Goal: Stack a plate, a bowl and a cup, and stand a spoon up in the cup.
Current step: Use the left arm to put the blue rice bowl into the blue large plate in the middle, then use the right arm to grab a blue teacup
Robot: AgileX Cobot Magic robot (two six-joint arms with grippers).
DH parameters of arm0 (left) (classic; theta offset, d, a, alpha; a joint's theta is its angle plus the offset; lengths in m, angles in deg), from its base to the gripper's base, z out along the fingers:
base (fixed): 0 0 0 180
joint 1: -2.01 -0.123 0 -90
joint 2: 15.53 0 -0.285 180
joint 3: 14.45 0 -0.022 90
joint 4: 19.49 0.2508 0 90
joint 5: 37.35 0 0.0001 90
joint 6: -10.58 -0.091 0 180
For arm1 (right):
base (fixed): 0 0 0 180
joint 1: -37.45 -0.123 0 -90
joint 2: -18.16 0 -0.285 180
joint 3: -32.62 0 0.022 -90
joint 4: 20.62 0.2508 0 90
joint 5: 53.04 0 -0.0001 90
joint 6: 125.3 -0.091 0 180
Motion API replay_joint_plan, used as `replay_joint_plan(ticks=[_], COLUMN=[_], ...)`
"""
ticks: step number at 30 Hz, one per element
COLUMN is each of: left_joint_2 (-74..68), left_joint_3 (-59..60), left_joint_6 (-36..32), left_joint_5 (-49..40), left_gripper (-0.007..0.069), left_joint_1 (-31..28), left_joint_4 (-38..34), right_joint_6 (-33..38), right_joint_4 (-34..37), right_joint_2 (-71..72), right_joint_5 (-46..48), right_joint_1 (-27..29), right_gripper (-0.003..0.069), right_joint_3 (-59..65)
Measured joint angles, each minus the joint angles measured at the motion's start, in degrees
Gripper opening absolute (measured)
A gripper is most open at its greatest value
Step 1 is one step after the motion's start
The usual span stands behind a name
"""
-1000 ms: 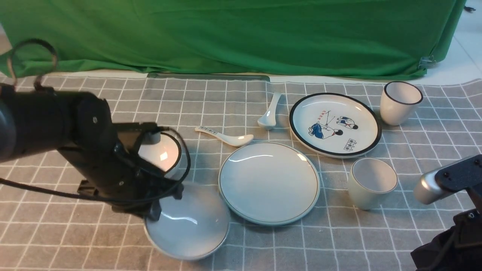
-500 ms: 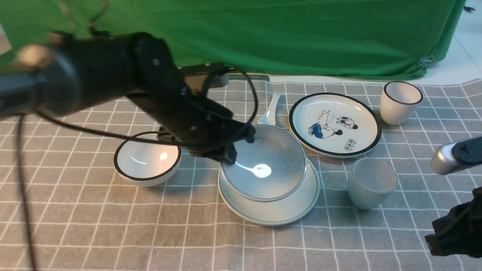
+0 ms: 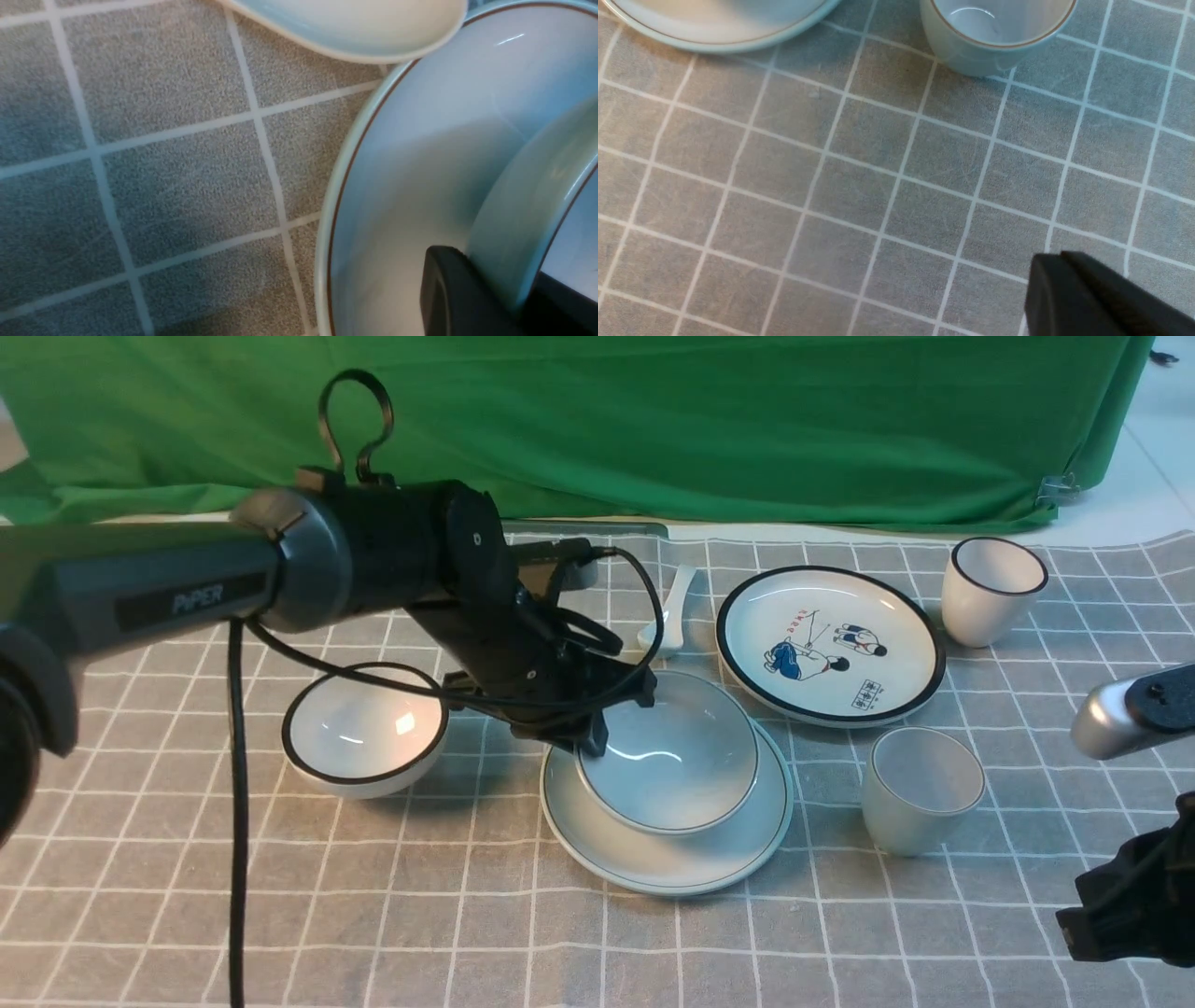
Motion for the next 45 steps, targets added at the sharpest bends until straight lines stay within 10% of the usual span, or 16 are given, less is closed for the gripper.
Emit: replay_joint_plan(ticks=[8, 21, 29, 40, 45], left_joint_2=[-0.23, 2.23, 17.42, 40.32, 46.66], left_joint_3=[-0.06, -2.63, -3.3, 22.22, 31.74], left_joint_6=[-0.48, -0.48, -0.13, 1.86, 3.65], left_joint_5=[0.41, -5.21, -12.16, -6.28, -1.86], left_gripper=[0.0056, 0.0379, 0.0056, 0.0004, 0.0004], left_joint_1=[0.0, 0.0, 0.0, 0.0, 0.0], left_joint_4=[-0.28, 1.19, 8.97, 10.94, 11.07], right_joint_6=[-0.68, 2.26, 2.65, 2.65, 3.64], right_joint_4=[0.0, 2.95, 4.34, 4.66, 5.53], right_joint_2=[-1.2, -13.49, -28.51, -42.4, -45.21], right_joint_5=[0.0, 7.88, 9.75, 8.66, 7.95], right_joint_1=[0.0, 11.36, 11.9, 11.9, 11.9], right_gripper=[0.0026, 0.0057, 0.0442, 0.0428, 0.0286], right_joint_3=[-0.2, -16.42, -26.28, -31.01, -31.01])
